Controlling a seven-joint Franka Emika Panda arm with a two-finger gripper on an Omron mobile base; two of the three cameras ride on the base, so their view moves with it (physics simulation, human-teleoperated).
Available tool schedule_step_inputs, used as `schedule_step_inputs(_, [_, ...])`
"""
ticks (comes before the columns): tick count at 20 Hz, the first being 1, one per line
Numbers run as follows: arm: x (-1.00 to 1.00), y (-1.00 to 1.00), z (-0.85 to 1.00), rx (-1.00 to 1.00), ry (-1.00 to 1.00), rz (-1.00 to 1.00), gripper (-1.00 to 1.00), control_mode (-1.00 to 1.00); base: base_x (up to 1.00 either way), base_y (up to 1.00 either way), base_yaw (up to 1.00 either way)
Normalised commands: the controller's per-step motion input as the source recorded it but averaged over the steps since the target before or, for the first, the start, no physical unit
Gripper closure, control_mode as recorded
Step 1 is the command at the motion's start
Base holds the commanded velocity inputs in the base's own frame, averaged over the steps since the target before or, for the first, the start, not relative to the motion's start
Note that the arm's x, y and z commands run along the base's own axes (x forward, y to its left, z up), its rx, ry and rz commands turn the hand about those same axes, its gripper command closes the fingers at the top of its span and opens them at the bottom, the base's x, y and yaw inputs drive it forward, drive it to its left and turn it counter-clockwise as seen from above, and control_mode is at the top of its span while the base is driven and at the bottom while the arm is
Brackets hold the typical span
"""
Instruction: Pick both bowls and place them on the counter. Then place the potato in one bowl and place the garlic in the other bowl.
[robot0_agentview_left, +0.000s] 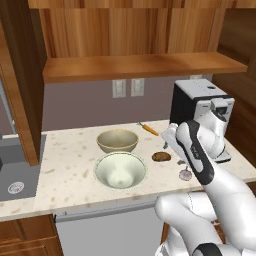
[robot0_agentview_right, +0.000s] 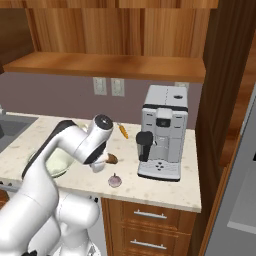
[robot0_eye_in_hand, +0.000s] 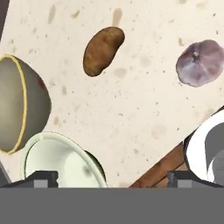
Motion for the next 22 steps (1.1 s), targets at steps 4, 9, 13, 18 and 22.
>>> schedule_step_inputs(4, [0.15, -0.36, 0.0, 0.0, 0.19, -0.19, -1.0, -1.0, 0.0, 0.0, 0.0])
schedule_step_inputs(9, [0.15, -0.13, -0.02, 0.0, 0.08, -0.09, -1.0, -1.0, 0.0, 0.0, 0.0])
schedule_step_inputs(13, [0.29, -0.04, -0.09, 0.0, 0.01, -0.06, -1.0, -1.0, 0.0, 0.0, 0.0])
schedule_step_inputs(18, [0.37, -0.07, -0.14, 0.03, 0.0, 0.0, -1.0, -1.0, 0.0, 0.0, 0.0])
schedule_step_inputs(22, [0.36, -0.02, -0.18, 0.03, 0.03, -0.01, -1.0, -1.0, 0.0, 0.0, 0.0])
